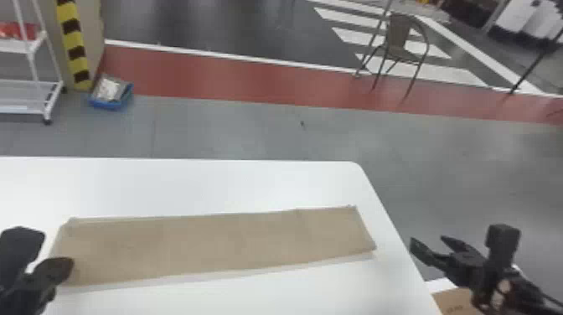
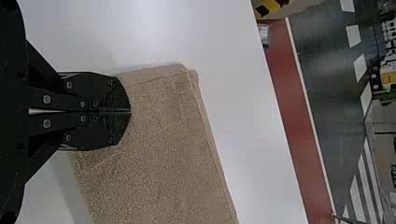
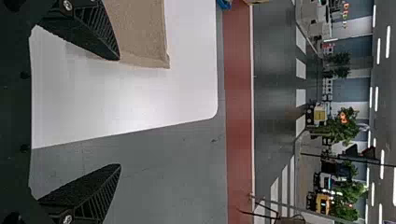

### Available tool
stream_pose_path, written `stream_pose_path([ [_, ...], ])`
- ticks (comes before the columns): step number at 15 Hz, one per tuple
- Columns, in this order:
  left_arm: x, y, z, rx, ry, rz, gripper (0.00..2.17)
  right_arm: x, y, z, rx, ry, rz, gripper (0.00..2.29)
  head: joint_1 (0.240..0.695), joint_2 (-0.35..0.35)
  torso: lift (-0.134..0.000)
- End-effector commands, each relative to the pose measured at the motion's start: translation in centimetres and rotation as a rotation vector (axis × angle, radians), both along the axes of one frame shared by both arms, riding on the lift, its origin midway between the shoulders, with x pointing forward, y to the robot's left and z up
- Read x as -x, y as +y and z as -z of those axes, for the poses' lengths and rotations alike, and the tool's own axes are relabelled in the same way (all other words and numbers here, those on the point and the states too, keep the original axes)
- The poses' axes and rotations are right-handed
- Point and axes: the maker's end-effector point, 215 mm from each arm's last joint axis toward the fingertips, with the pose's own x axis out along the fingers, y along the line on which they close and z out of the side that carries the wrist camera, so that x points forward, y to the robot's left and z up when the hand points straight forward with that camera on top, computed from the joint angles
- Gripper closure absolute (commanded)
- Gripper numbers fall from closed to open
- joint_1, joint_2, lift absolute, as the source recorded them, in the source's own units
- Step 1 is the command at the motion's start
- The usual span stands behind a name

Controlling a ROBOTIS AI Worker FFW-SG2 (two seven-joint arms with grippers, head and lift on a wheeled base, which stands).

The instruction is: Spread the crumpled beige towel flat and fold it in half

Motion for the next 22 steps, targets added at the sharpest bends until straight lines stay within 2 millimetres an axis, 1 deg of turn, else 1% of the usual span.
stream_pose_path([
  [1,-0.3,1.8,-0.2,-0.014,-0.011,-0.013,1.89,-0.2,0.3,-0.1,-0.003,0.003,-0.002,0.07,0.695,-0.35,0.0],
  [3,-0.3,3.7,-0.1,-0.022,-0.017,-0.031,1.89,-0.3,0.6,-0.1,-0.013,0.01,-0.001,0.07,0.695,-0.35,0.0],
  [7,-0.1,6.5,-0.3,-0.029,-0.031,-0.053,1.89,-0.8,1.4,-0.2,-0.022,0.018,-0.009,0.07,0.695,-0.35,0.0],
  [9,0.3,7.3,-0.2,-0.031,-0.026,-0.063,1.89,-1.2,2.0,-0.1,-0.027,0.026,-0.018,0.07,0.695,-0.338,0.0],
  [12,0.5,8.7,-0.3,-0.047,-0.022,-0.069,1.89,-2.5,3.3,-0.2,-0.022,0.029,-0.047,0.07,0.695,-0.307,0.0],
  [13,0.4,9.1,-0.5,-0.048,-0.028,-0.075,1.89,-3.0,3.6,-0.3,-0.024,0.027,-0.054,0.07,0.695,-0.297,0.0],
  [14,0.2,9.4,-1.6,-0.032,-0.065,-0.085,1.86,-3.4,4.0,-0.4,-0.028,0.025,-0.059,0.07,0.695,-0.286,0.0],
  [15,0.0,8.8,-3.2,0.003,-0.115,-0.08,1.67,-4.0,4.4,-0.6,-0.028,0.02,-0.068,0.07,0.695,-0.277,0.0],
  [16,0.0,7.9,-4.4,0.035,-0.134,-0.049,1.51,-4.4,4.4,-1.0,-0.027,0.012,-0.073,0.07,0.695,-0.27,0.0],
  [17,-0.2,7.0,-6.1,0.066,-0.161,-0.02,1.28,-5.2,5.5,-1.6,-0.049,-0.002,-0.115,0.07,0.695,-0.263,0.0],
  [18,-0.2,5.9,-7.2,0.111,-0.172,0.002,0.57,-6.0,6.7,-2.0,-0.079,-0.01,-0.173,0.08,0.695,-0.264,0.0],
  [19,-0.2,5.4,-7.6,0.127,-0.176,0.021,0.36,-6.6,7.8,-2.3,-0.079,-0.018,-0.232,0.09,0.695,-0.263,0.0],
  [20,-0.2,5.0,-7.8,0.134,-0.178,0.023,0.18,-7.2,8.9,-2.1,-0.054,-0.01,-0.286,0.09,0.695,-0.259,0.0],
  [22,-0.9,4.2,-7.9,0.153,-0.17,0.041,0.15,-8.2,9.8,-1.4,0.001,0.017,-0.345,0.09,0.695,-0.247,0.0],
])
